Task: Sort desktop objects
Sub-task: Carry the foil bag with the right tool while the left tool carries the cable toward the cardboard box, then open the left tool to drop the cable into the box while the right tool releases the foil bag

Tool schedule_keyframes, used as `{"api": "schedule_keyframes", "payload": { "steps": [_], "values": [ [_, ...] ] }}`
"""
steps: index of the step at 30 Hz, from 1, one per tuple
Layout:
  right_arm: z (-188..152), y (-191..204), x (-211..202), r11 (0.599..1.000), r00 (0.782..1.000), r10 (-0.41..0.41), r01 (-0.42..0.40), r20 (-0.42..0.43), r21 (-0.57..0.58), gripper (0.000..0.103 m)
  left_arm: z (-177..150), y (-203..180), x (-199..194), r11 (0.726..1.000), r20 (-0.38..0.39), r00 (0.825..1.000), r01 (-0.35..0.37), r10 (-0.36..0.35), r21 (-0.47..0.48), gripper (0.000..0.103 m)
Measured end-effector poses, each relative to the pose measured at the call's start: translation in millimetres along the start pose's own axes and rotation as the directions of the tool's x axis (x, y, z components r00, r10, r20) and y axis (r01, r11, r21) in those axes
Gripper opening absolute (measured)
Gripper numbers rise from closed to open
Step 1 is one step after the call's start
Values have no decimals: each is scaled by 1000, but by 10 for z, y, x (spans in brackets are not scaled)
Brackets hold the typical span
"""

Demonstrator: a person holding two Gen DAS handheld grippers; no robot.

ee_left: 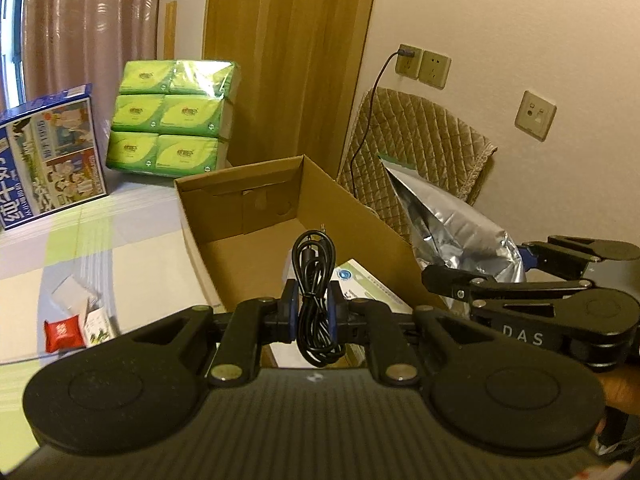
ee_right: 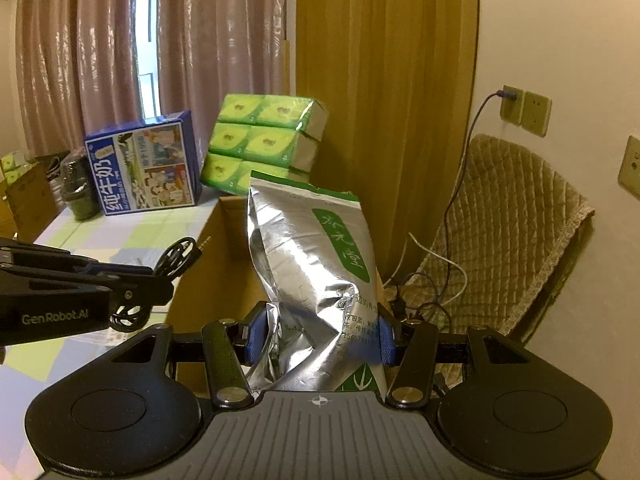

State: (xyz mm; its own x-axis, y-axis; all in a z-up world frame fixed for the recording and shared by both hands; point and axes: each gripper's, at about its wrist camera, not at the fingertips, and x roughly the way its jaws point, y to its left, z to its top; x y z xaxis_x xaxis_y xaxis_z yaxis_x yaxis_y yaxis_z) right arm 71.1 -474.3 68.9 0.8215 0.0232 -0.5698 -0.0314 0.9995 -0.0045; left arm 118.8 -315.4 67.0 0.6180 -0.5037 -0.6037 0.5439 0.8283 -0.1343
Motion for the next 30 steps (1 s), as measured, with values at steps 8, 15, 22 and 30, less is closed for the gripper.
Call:
{"api": "schedule_keyframes", "payload": {
  "steps": [8, 15, 22, 30],
  "values": [
    [42, -72, 372, 1000, 999, 7, -6, -38, 20, 50, 6, 122, 387, 1000, -25, 1000, 5, -5, -5, 11],
    [52, -43, 545, 1000, 999, 12, -11, -52, 27, 50, -46, 210, 550, 1000, -36, 999, 6, -6, -11, 11],
    [44, -18, 641, 999, 998, 18, -16, -62, 34, 50, -68, 258, 593, 1000, -24, 1000, 3, -4, -15, 24],
    [28, 66, 656, 999, 997, 26, -24, -67, 27, 50, -95, 389, 530, 1000, -14, 1000, -12, 12, -19, 24]
  ]
}}
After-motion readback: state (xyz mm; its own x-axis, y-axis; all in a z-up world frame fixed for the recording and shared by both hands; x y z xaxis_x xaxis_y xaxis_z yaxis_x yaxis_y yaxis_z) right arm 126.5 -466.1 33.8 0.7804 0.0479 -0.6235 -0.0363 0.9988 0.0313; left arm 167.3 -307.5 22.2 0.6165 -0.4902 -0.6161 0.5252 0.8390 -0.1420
